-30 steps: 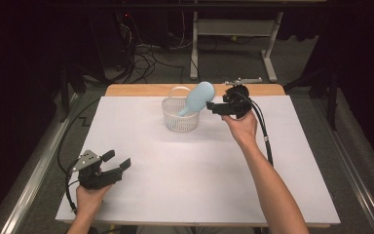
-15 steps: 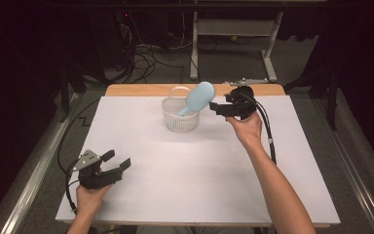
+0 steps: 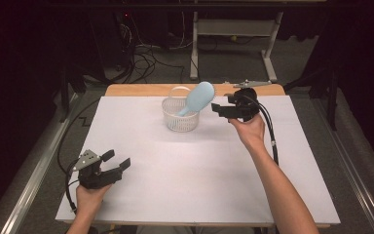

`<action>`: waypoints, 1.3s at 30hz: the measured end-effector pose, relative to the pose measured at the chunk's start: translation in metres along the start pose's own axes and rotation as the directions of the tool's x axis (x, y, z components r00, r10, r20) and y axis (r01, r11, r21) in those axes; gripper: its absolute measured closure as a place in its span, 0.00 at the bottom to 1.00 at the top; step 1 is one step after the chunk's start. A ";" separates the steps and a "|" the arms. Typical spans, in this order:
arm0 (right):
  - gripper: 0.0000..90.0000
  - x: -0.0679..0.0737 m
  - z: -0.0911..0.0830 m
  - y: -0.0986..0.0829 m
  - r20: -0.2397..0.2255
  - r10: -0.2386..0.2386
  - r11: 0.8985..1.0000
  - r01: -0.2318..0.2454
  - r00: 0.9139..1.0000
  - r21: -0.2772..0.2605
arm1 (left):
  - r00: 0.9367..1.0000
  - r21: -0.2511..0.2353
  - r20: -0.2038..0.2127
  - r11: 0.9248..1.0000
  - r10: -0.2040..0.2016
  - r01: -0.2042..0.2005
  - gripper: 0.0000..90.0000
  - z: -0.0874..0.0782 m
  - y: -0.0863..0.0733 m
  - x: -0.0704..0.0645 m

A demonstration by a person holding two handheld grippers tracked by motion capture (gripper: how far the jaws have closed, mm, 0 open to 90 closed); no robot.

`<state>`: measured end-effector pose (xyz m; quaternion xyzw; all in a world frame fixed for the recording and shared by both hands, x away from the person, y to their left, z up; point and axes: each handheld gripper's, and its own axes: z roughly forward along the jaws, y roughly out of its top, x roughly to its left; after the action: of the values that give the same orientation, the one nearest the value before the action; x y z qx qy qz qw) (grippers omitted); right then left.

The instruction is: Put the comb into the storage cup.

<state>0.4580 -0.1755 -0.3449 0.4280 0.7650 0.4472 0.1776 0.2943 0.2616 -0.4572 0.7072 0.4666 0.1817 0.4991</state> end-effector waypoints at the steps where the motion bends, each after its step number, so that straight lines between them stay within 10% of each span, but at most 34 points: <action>1: 0.29 0.000 0.000 -0.001 -0.003 0.001 1.000 -0.001 1.000 0.001 | 1.000 0.000 0.000 1.000 0.000 0.000 0.26 0.000 0.000 0.000; 39: 0.28 -0.010 -0.029 -0.017 -0.025 0.001 0.999 -0.002 1.000 -0.038 | 1.000 -0.001 0.002 1.000 0.004 -0.004 0.26 0.000 0.000 -0.003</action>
<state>0.4359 -0.2030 -0.3443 0.4194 0.7584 0.4670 0.1756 0.2926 0.2595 -0.4562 0.7081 0.4647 0.1823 0.4993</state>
